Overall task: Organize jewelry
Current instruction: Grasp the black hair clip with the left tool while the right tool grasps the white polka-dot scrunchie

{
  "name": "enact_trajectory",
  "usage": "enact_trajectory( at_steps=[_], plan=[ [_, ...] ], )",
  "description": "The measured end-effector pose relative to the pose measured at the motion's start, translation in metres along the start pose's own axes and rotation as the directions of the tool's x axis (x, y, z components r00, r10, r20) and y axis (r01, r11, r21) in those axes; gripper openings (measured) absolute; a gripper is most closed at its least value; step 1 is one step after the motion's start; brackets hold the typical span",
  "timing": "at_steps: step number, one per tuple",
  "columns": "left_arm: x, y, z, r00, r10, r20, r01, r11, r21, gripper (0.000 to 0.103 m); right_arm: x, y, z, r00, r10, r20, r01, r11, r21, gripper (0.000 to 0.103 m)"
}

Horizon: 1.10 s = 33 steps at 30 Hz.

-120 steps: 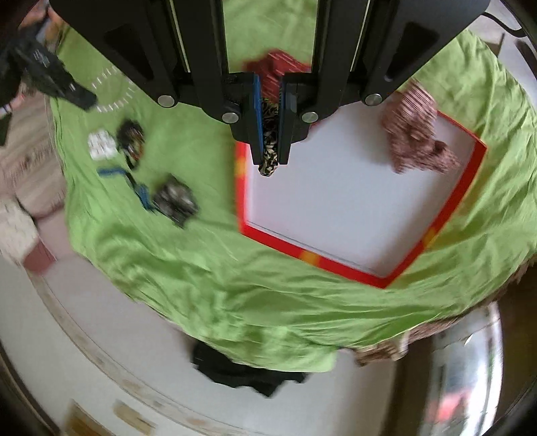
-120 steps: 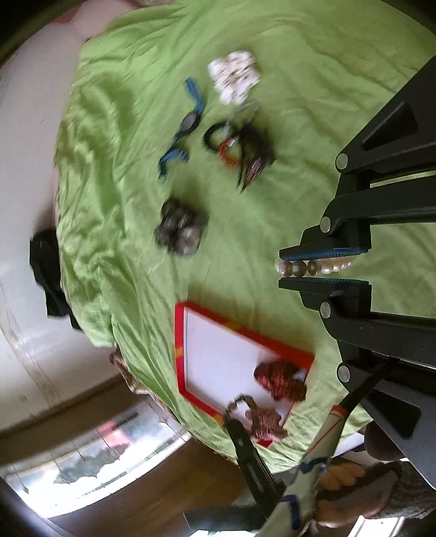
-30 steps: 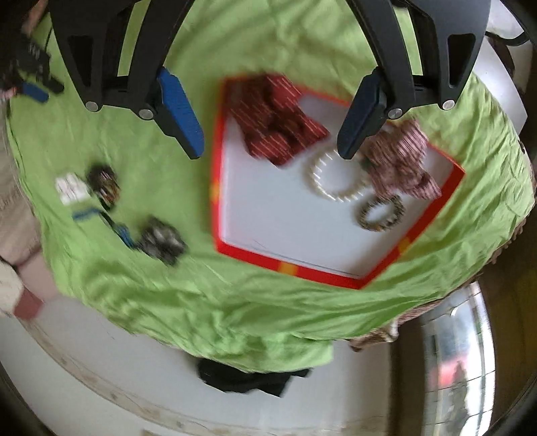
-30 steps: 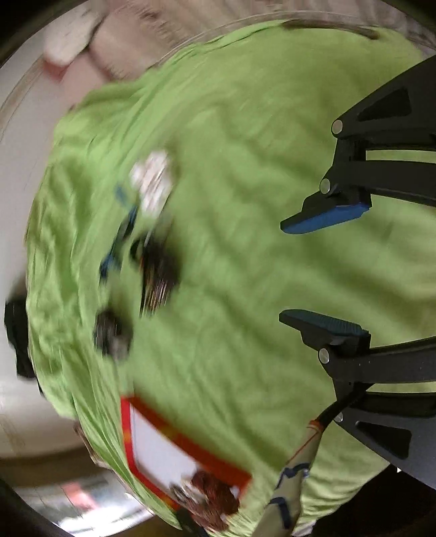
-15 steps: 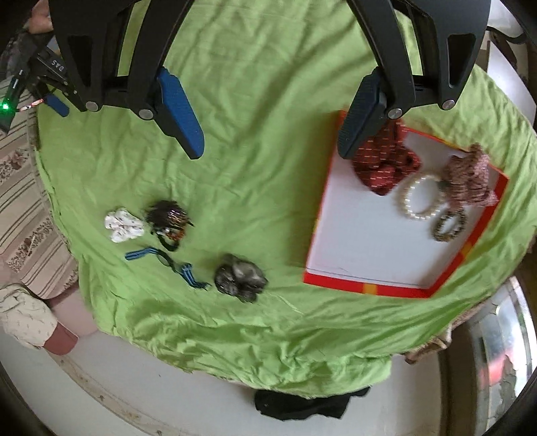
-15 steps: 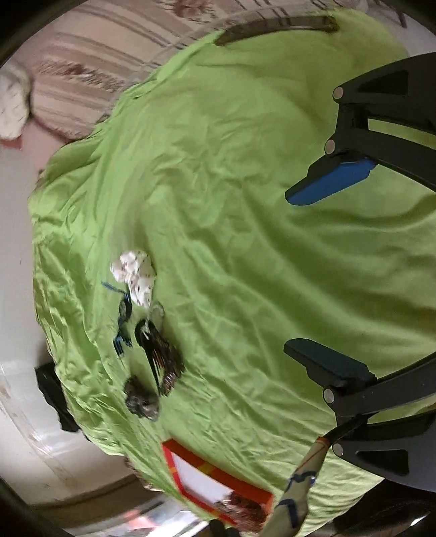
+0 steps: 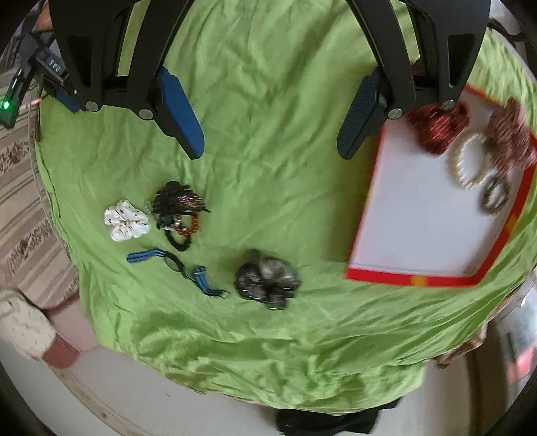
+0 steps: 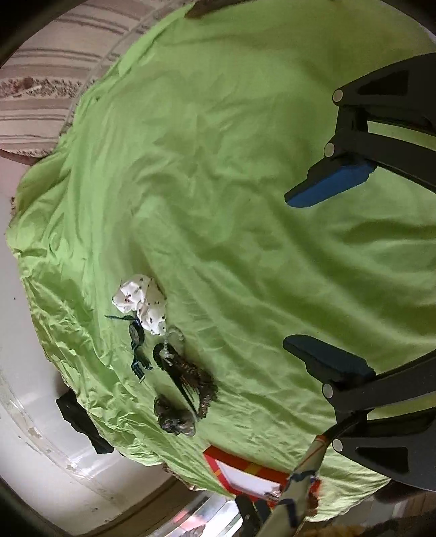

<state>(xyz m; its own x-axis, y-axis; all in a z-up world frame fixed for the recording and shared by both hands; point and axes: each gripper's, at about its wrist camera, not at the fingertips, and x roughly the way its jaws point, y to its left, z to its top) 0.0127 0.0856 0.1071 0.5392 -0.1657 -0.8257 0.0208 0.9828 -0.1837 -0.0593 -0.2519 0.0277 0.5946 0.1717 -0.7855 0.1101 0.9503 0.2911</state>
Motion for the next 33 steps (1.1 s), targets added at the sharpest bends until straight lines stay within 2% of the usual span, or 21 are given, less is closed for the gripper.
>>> enact_trajectory(
  at_steps=[5, 8, 11, 15, 17, 22, 24, 25, 26, 27, 28, 29, 33],
  plan=[
    [0.03, -0.043, 0.014, 1.0, -0.007, -0.013, 0.01, 0.987, 0.161, 0.081, 0.013, 0.006, 0.023, 0.999, 0.034, 0.021, -0.034, 0.999, 0.0, 0.081],
    [0.048, -0.077, 0.023, 1.0, 0.0, -0.004, 0.001, 0.956, 0.294, 0.081, 0.02, 0.006, 0.039, 0.998, 0.055, 0.037, -0.056, 0.998, 0.011, 0.081],
    [0.068, -0.103, 0.033, 1.0, -0.011, -0.013, 0.015, 0.925, 0.379, 0.081, 0.029, 0.003, 0.055, 0.996, 0.072, 0.049, -0.074, 0.997, 0.032, 0.081],
    [0.097, -0.126, 0.041, 0.998, -0.026, -0.052, 0.046, 0.898, 0.437, 0.081, 0.045, -0.001, 0.083, 0.992, 0.111, 0.057, -0.115, 0.991, 0.071, 0.081],
    [0.111, -0.131, 0.044, 0.998, -0.012, -0.062, 0.039, 0.892, 0.451, 0.08, 0.054, -0.002, 0.098, 0.991, 0.125, 0.055, -0.13, 0.988, 0.082, 0.081],
    [0.132, -0.127, 0.05, 0.993, -0.038, -0.113, 0.08, 0.912, 0.401, 0.08, 0.087, 0.004, 0.134, 0.991, 0.129, 0.031, -0.131, 0.988, 0.087, 0.081],
    [0.137, -0.125, 0.047, 0.99, -0.048, -0.135, 0.098, 0.914, 0.394, 0.067, 0.102, 0.006, 0.14, 0.994, 0.109, 0.008, -0.109, 0.99, 0.087, 0.081],
    [0.139, -0.125, 0.045, 0.987, -0.053, -0.149, 0.108, 0.914, 0.391, 0.046, 0.107, 0.006, 0.141, 0.995, 0.098, -0.001, -0.098, 0.991, 0.087, 0.077],
    [0.141, -0.124, 0.043, 0.986, -0.049, -0.161, 0.109, 0.916, 0.386, 0.026, 0.115, 0.006, 0.142, 0.997, 0.079, -0.019, -0.078, 0.993, 0.084, 0.061],
    [0.14, -0.124, 0.041, 0.984, -0.06, -0.166, 0.119, 0.918, 0.378, 0.016, 0.118, 0.006, 0.142, 0.997, 0.072, -0.031, -0.069, 0.994, 0.085, 0.05],
    [0.137, -0.123, 0.039, 0.983, -0.077, -0.165, 0.133, 0.921, 0.366, 0.011, 0.123, 0.004, 0.141, 0.996, 0.074, -0.055, -0.069, 0.993, 0.092, 0.022],
    [0.133, -0.123, 0.038, 0.985, -0.074, -0.154, 0.126, 0.923, 0.362, 0.01, 0.125, 0.002, 0.14, 0.994, 0.086, -0.073, -0.079, 0.992, 0.102, 0.011],
    [0.106, -0.116, 0.035, 0.983, -0.127, -0.129, 0.163, 0.934, 0.318, 0.009, 0.105, 0.001, 0.135, 0.994, 0.097, -0.054, -0.091, 0.99, 0.105, 0.008]
  ],
)
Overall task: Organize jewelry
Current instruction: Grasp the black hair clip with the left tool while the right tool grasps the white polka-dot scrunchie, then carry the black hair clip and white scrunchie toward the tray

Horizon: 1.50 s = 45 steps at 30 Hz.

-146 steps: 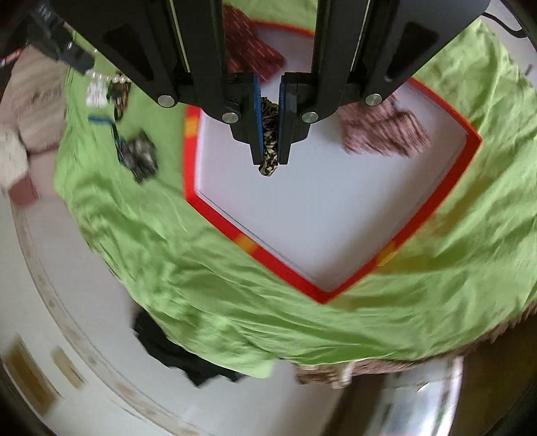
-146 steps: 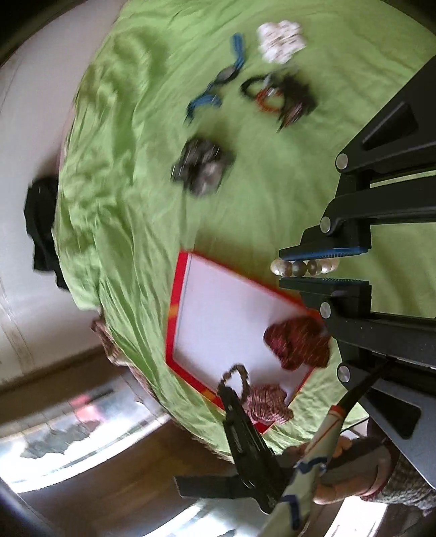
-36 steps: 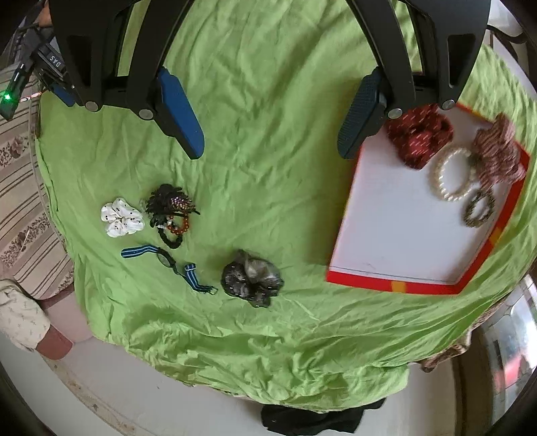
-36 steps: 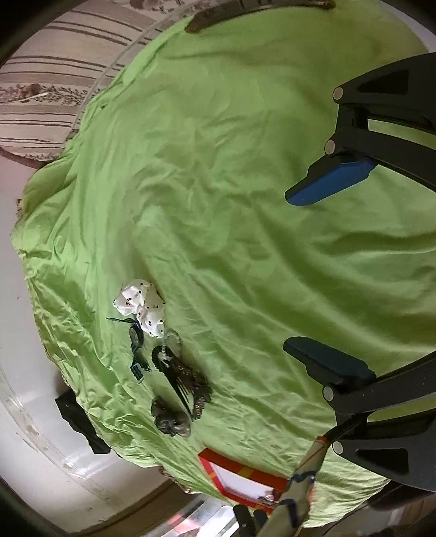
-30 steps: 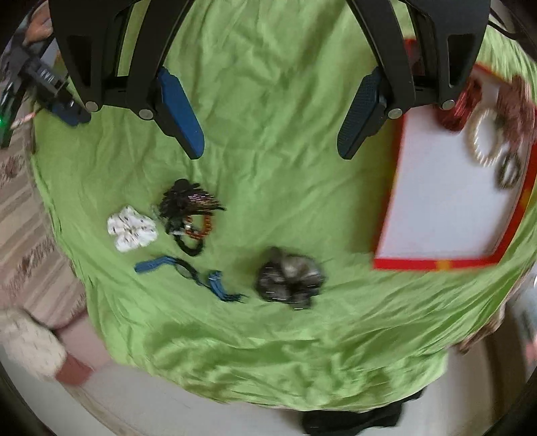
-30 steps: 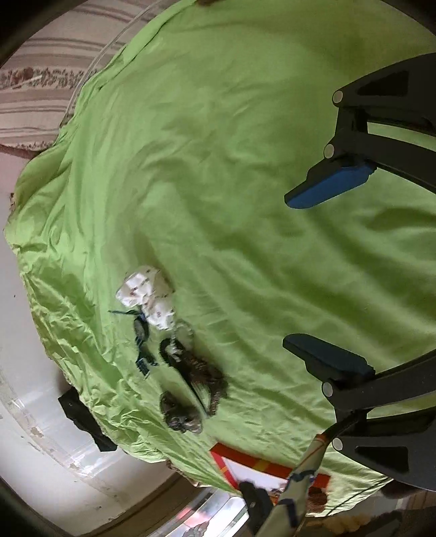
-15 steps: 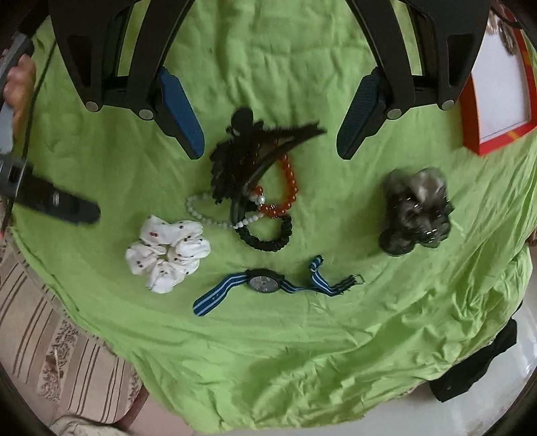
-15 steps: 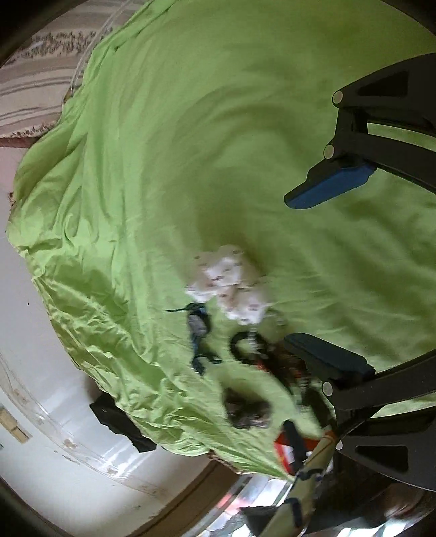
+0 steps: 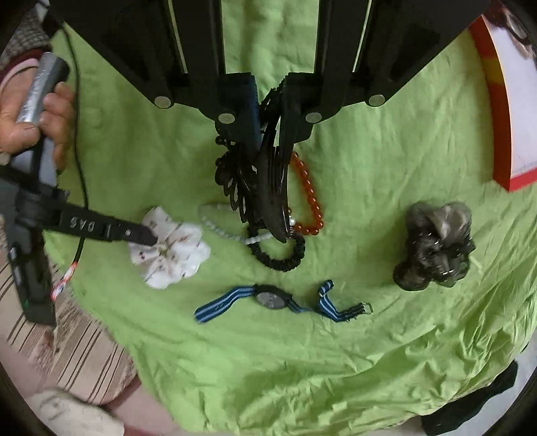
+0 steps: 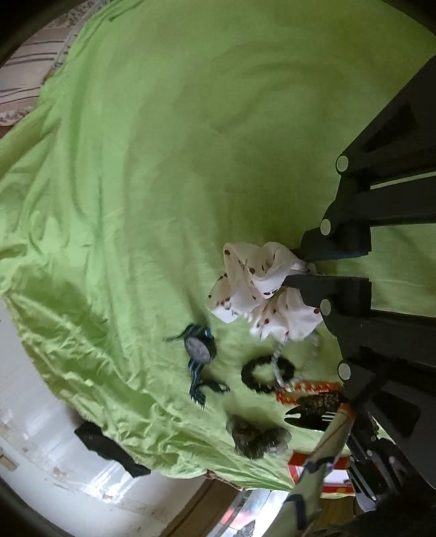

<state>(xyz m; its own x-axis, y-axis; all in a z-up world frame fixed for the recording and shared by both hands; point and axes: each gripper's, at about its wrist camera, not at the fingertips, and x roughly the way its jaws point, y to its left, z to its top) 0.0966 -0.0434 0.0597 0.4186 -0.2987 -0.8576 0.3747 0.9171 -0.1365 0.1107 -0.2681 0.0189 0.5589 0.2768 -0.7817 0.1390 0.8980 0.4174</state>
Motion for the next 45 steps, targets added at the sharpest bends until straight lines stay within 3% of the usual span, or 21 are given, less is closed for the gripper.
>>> enact_trajectory(
  at_steps=[2, 11, 18, 26, 29, 31, 35, 38, 45],
  plan=[
    [-0.023, 0.001, -0.005, 0.999, -0.013, 0.032, 0.013, 1.0, -0.012, 0.004, -0.017, 0.005, -0.004, 1.0, -0.001, 0.019, 0.001, 1.0, -0.019, 0.008],
    [-0.127, 0.045, -0.036, 0.984, -0.015, 0.175, 0.04, 0.989, -0.139, 0.004, -0.072, 0.053, -0.023, 0.998, -0.004, 0.063, 0.013, 0.99, -0.142, 0.007],
    [-0.198, 0.121, -0.068, 0.961, 0.135, 0.243, -0.068, 0.962, -0.264, 0.004, -0.075, 0.126, -0.023, 0.991, -0.06, 0.117, 0.093, 0.95, -0.299, 0.006],
    [-0.272, 0.215, -0.101, 0.92, 0.303, 0.249, -0.19, 0.9, -0.393, 0.004, -0.031, 0.231, -0.019, 0.979, -0.132, 0.156, 0.189, 0.876, -0.444, 0.006],
    [-0.293, 0.249, -0.111, 0.897, 0.371, 0.241, -0.25, 0.875, -0.415, 0.004, -0.008, 0.276, -0.016, 0.968, -0.176, 0.181, 0.245, 0.828, -0.505, 0.006],
    [-0.294, 0.268, -0.113, 0.891, 0.396, 0.224, -0.277, 0.863, -0.423, 0.004, 0.004, 0.303, -0.017, 0.959, -0.2, 0.203, 0.28, 0.795, -0.538, 0.006],
    [-0.279, 0.301, -0.115, 0.899, 0.4, 0.179, -0.292, 0.851, -0.436, 0.004, 0.008, 0.342, -0.027, 0.984, -0.101, 0.147, 0.167, 0.812, -0.56, 0.006],
    [-0.257, 0.318, -0.113, 0.914, 0.375, 0.158, -0.271, 0.85, -0.452, 0.004, 0.012, 0.366, -0.047, 0.997, -0.025, 0.074, 0.064, 0.797, -0.601, 0.006],
    [-0.188, 0.352, -0.103, 0.935, 0.347, 0.076, -0.269, 0.83, -0.489, 0.004, 0.038, 0.403, -0.089, 0.992, 0.082, -0.095, -0.124, 0.777, -0.618, 0.006]
  ],
)
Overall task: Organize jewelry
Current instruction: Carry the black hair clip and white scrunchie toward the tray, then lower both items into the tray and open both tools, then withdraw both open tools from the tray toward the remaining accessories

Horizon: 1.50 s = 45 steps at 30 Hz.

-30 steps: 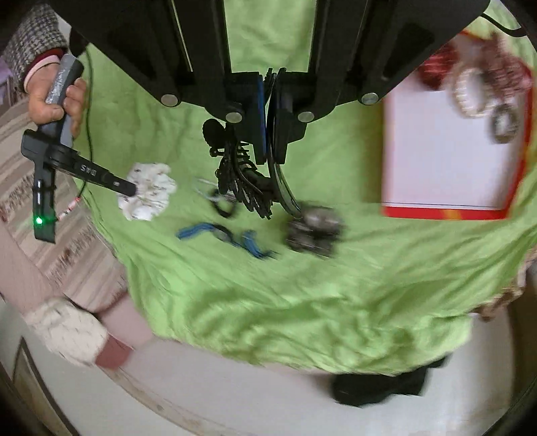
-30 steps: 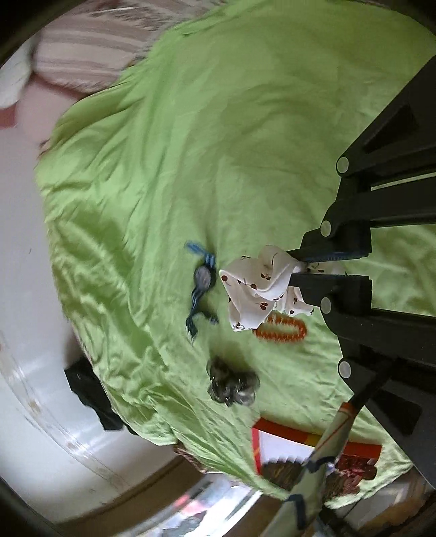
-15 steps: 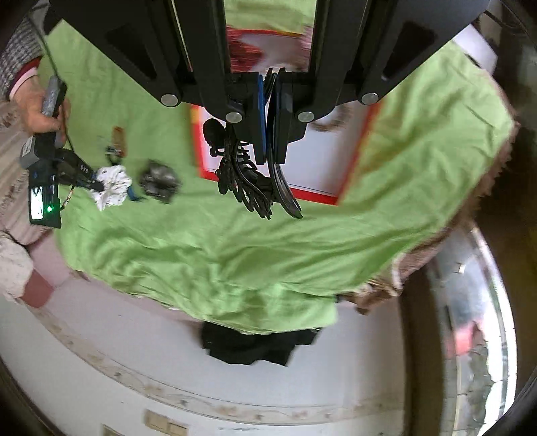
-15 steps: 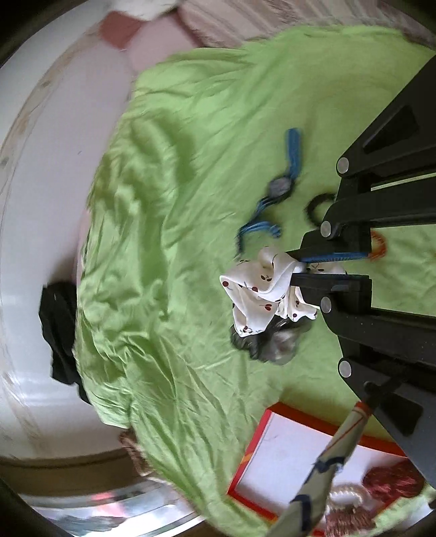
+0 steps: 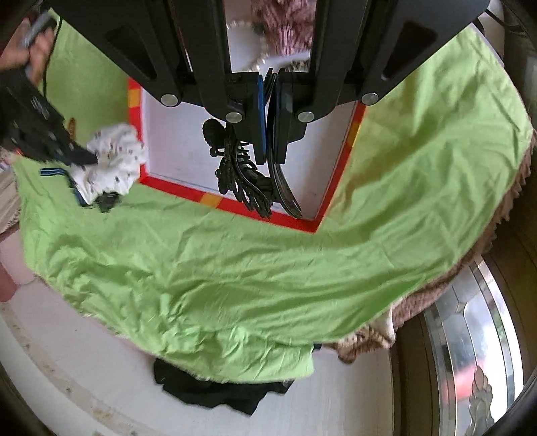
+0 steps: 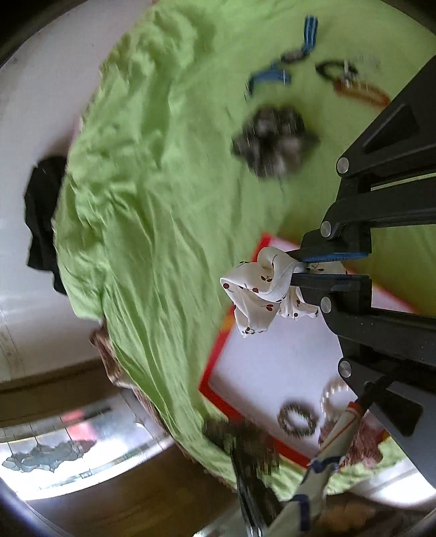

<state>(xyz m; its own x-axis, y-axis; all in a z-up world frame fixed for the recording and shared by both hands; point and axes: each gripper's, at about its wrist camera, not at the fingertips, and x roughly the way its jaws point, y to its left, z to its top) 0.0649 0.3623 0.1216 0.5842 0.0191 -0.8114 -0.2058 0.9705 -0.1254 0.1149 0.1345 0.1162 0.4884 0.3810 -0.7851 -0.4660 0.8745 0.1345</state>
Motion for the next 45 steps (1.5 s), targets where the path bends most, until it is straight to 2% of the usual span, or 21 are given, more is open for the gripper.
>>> enact_trajectory(
  at_steps=[4, 8, 12, 16, 18, 20, 23, 28, 31, 34, 37, 40, 45],
  plan=[
    [0.034, 0.011, 0.005, 0.999, 0.028, -0.039, -0.03, 0.999, -0.038, 0.004, 0.027, 0.011, -0.002, 0.998, 0.045, -0.044, -0.044, 0.999, 0.014, 0.006],
    [0.059, 0.023, 0.009, 0.997, 0.04, -0.066, -0.044, 0.997, -0.07, 0.004, 0.049, 0.011, -0.006, 0.996, 0.048, -0.074, -0.046, 0.999, 0.027, 0.007],
    [0.068, 0.025, 0.01, 0.996, 0.042, -0.074, -0.047, 0.997, -0.068, 0.004, 0.061, 0.002, -0.01, 0.995, 0.043, -0.088, -0.039, 0.998, 0.049, 0.008],
    [0.064, 0.027, 0.011, 0.998, 0.045, -0.044, -0.049, 0.995, -0.092, 0.005, 0.064, -0.002, -0.009, 0.996, 0.043, -0.082, -0.038, 0.997, 0.066, 0.012],
    [0.06, 0.025, 0.011, 0.998, 0.062, -0.028, -0.064, 0.995, -0.081, 0.008, 0.063, -0.003, -0.009, 0.996, 0.049, -0.076, -0.043, 0.996, 0.079, 0.023],
    [0.052, 0.02, 0.009, 0.996, 0.087, -0.005, -0.087, 0.995, -0.057, 0.023, 0.059, -0.003, -0.008, 0.997, 0.047, -0.06, -0.042, 0.996, 0.085, 0.042],
    [0.036, 0.015, 0.008, 0.994, 0.097, 0.04, -0.095, 0.994, -0.05, 0.046, 0.047, -0.003, -0.006, 0.999, 0.039, -0.036, -0.037, 0.996, 0.079, 0.047],
    [-0.003, 0.013, -0.001, 0.995, 0.076, 0.07, -0.069, 0.993, -0.098, 0.047, 0.016, -0.008, -0.011, 0.999, 0.034, -0.002, -0.033, 0.996, 0.079, 0.049],
    [-0.029, 0.005, -0.015, 0.993, 0.073, 0.092, -0.063, 0.993, -0.101, 0.05, -0.006, -0.017, -0.023, 0.999, 0.029, 0.016, -0.03, 0.995, 0.091, 0.052],
    [-0.058, -0.009, -0.034, 0.99, 0.065, 0.123, -0.054, 0.995, -0.085, 0.059, -0.025, -0.028, -0.043, 1.0, 0.027, 0.016, -0.029, 0.994, 0.102, 0.052],
    [-0.081, -0.028, -0.056, 0.987, 0.068, 0.143, -0.059, 0.996, -0.066, 0.062, -0.045, -0.043, -0.073, 1.0, 0.012, 0.01, -0.013, 0.994, 0.112, 0.052],
    [-0.097, -0.049, -0.078, 0.983, 0.084, 0.161, -0.078, 0.996, -0.04, 0.064, -0.065, -0.061, -0.107, 1.0, -0.025, 0.005, 0.024, 0.993, 0.119, 0.052],
    [-0.107, -0.095, -0.108, 0.99, 0.024, 0.139, -0.03, 0.999, 0.043, 0.065, -0.097, -0.101, -0.16, 0.995, -0.103, -0.015, 0.104, 0.983, 0.15, 0.053]
  ],
)
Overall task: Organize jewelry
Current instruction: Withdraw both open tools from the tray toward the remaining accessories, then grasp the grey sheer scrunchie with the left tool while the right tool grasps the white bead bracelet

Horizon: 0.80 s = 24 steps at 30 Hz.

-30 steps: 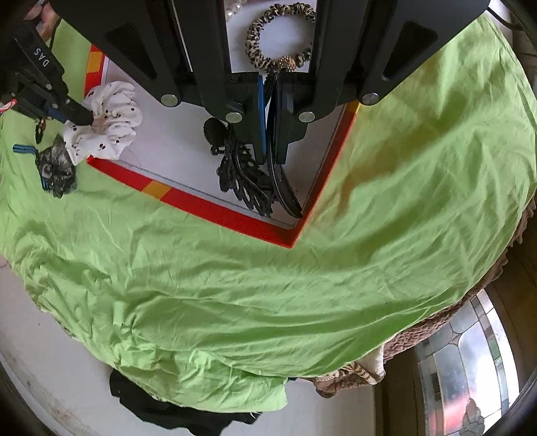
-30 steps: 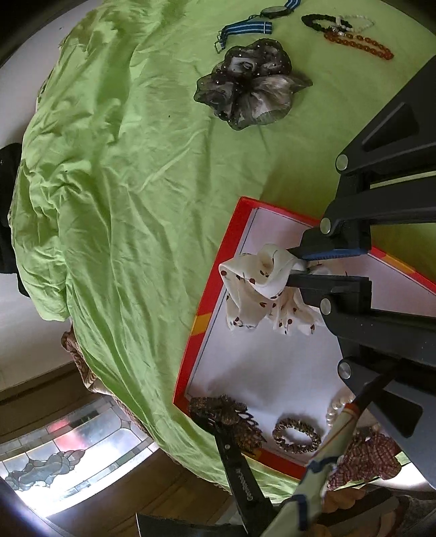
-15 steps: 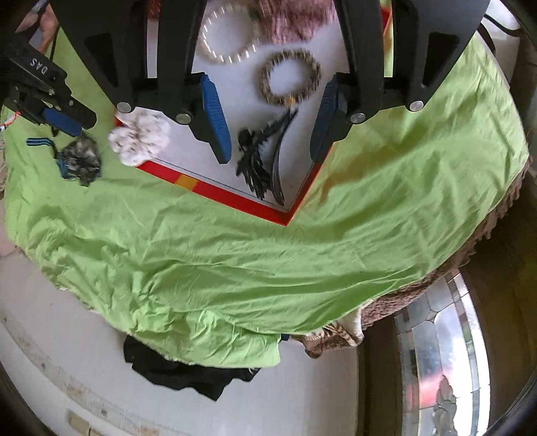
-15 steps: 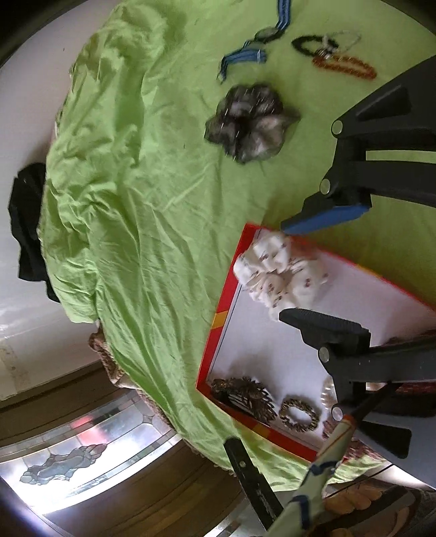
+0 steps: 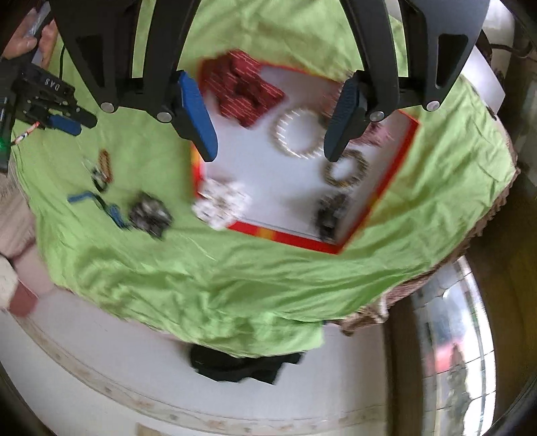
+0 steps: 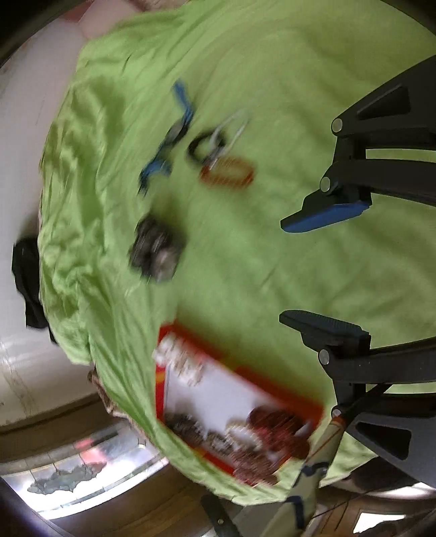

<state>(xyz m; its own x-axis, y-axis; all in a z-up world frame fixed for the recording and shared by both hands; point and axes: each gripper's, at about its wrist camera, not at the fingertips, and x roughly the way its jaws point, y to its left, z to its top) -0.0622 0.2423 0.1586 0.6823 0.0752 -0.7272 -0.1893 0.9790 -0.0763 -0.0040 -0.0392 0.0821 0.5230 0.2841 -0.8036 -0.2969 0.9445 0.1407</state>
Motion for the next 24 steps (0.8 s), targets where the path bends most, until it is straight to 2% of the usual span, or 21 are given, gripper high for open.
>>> enact_trajectory(
  at_steps=[5, 12, 19, 24],
  plan=[
    [0.003, -0.047, -0.013, 0.999, -0.012, -0.03, 0.015, 0.995, 0.095, 0.065, -0.022, -0.062, -0.029, 0.998, -0.063, -0.006, 0.064, 0.993, 0.096, 0.053],
    [0.01, -0.09, -0.02, 0.995, -0.064, -0.073, 0.073, 0.988, 0.135, 0.065, -0.039, -0.13, -0.05, 0.994, -0.11, -0.009, 0.11, 0.97, 0.218, 0.054],
    [0.041, -0.112, -0.011, 0.988, -0.085, -0.13, 0.101, 0.987, 0.125, 0.065, -0.02, -0.157, -0.058, 0.996, -0.08, -0.029, 0.085, 0.953, 0.291, 0.054],
    [0.082, -0.115, 0.009, 0.978, -0.102, -0.18, 0.117, 0.991, 0.072, 0.065, 0.004, -0.17, -0.042, 0.999, -0.049, -0.023, 0.054, 0.946, 0.321, 0.054]
  ],
)
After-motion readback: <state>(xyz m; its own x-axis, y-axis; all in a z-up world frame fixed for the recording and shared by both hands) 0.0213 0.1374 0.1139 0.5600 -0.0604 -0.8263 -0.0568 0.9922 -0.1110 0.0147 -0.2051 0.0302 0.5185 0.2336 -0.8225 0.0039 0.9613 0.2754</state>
